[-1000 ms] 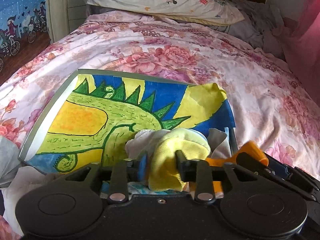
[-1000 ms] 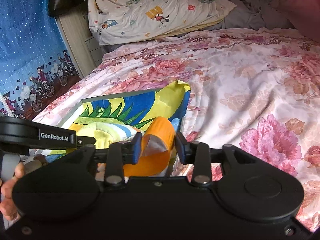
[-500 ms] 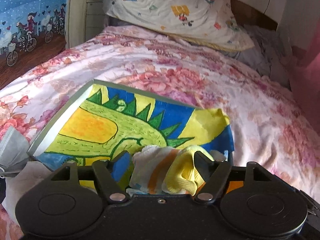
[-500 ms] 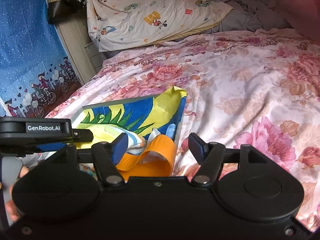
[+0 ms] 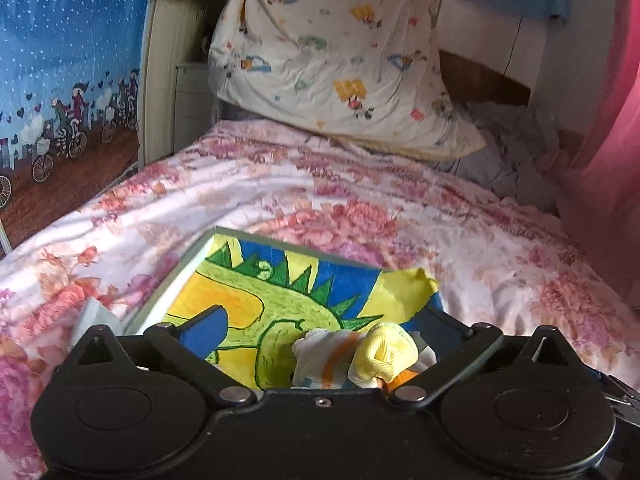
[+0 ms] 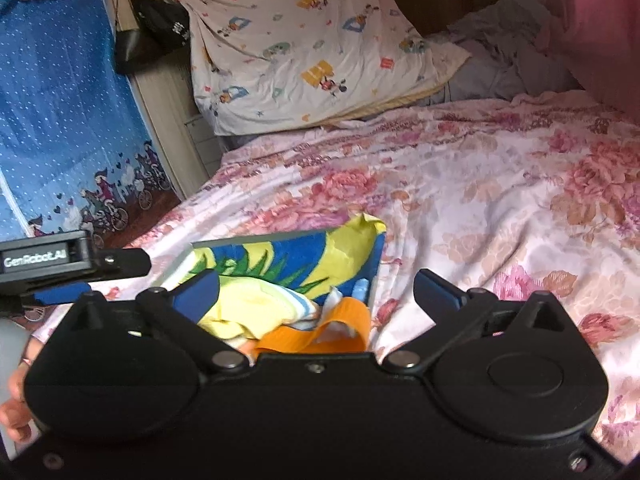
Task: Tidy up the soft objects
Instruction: 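Open both grippers to release the items and lift away, then move both tools back over the pile of soft items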
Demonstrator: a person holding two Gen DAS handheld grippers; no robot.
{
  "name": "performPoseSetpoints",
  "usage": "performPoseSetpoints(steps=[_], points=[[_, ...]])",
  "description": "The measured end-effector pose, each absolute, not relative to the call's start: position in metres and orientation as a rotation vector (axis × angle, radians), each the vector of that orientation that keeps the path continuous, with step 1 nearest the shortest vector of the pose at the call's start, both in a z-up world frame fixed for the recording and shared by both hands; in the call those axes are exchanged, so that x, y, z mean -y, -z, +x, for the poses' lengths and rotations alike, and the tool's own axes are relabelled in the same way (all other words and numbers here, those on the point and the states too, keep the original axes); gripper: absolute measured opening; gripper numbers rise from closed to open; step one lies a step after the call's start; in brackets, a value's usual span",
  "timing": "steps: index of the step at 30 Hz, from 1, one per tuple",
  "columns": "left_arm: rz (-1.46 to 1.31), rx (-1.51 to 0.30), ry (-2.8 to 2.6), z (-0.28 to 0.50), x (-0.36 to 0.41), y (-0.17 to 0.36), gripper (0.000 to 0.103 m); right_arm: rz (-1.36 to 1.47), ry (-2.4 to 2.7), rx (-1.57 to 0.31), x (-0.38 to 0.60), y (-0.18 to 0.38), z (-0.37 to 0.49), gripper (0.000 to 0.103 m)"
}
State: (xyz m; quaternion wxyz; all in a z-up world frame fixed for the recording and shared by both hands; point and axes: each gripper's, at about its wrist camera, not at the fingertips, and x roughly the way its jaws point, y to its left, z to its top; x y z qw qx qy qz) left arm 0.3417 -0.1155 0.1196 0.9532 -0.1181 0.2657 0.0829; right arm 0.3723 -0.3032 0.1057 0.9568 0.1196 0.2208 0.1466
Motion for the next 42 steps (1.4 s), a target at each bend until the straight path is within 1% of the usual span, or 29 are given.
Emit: performPoseSetpoints(steps=[6, 16, 23, 32, 38, 42], points=[[-0.272, -0.497, -0.137, 0.301, 0.104, -0.138, 0.102, 0.193, -0.291, -0.401, 0.295, -0.129, 0.336, 0.102], [-0.282, -0.448, -0.114, 0.221, 0.081, -0.148, 0.102, 0.197, -0.294, -0.308, 0.286, -0.172, 0.265, 0.102], [-0.272, -0.407, -0.102, 0.177, 0.071, -0.149, 0.102, 0.164, -0.285, -0.280, 0.271, -0.182, 0.225, 0.102], [-0.287, -0.398, -0.105, 0.144, 0.054, -0.130, 0.102, 0.088, -0.282, -0.270, 0.250, -0.180, 0.191, 0.102], [-0.291, -0.412, -0.119, 0.134, 0.037, -0.106, 0.102, 0.019, -0.272, -0.280, 0.233, -0.176, 0.183, 0.102], [-0.247, -0.394, -0.132, 0.129, 0.027, -0.085, 0.102, 0.007, -0.294, -0.299, 0.228, -0.176, 0.184, 0.103]])
